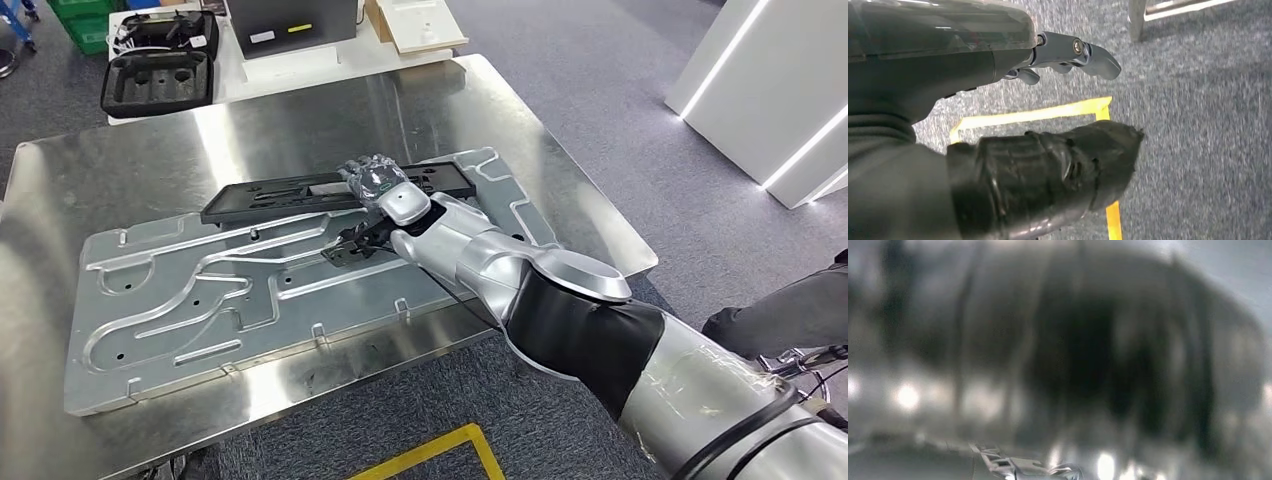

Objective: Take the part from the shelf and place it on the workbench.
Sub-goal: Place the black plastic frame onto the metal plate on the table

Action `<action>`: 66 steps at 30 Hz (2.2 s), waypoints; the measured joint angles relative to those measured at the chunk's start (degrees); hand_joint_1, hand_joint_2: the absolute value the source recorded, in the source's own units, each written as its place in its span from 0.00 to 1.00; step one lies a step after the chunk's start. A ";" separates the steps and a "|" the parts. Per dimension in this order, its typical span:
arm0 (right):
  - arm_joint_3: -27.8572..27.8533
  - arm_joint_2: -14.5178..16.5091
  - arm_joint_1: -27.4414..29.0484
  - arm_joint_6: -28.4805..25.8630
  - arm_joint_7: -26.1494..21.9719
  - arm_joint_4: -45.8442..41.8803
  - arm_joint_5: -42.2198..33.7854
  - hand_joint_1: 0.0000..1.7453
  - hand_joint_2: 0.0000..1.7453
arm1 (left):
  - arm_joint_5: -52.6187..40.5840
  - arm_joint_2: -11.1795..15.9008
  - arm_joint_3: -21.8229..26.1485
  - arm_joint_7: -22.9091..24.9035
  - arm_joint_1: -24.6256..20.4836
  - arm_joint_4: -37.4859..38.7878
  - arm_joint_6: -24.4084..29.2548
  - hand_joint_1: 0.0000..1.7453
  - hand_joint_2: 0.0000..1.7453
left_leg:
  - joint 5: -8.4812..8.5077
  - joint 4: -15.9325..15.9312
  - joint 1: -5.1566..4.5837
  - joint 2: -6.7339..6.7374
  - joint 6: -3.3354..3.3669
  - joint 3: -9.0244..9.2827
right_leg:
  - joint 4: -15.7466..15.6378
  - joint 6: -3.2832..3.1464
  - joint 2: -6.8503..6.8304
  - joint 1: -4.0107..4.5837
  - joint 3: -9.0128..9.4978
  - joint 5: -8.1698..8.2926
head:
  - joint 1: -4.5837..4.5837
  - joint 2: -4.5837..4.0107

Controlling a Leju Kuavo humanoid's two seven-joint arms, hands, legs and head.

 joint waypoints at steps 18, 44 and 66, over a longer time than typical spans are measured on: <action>-0.69 0.49 0.21 -14.93 -4.60 -1.82 -3.60 0.00 0.00 | 1.67 0.21 0.00 0.35 -0.28 0.23 -0.76 0.00 0.00 | -3.11 6.32 -0.33 0.04 -1.52 -5.43 | -2.82 -3.15 -0.15 0.76 4.84 -0.22 | 0.02 0.00; -3.79 -1.13 3.25 -19.67 -6.38 -7.28 -4.71 0.00 0.00 | 2.45 -0.30 0.00 -0.49 -1.42 0.24 -1.04 0.00 0.00 | 5.47 -1.48 -0.52 0.53 -0.78 -2.90 | -2.02 -0.61 0.22 0.18 8.77 -4.66 | 0.07 0.01; -24.03 -10.54 25.20 -33.29 -23.83 -38.73 -46.12 0.00 0.00 | 6.69 0.13 0.00 -5.48 0.82 0.21 2.73 0.00 0.00 | -1.08 -4.63 -1.40 0.72 2.32 6.55 | 7.97 -0.05 -0.14 0.44 -2.05 -5.48 | 0.15 0.00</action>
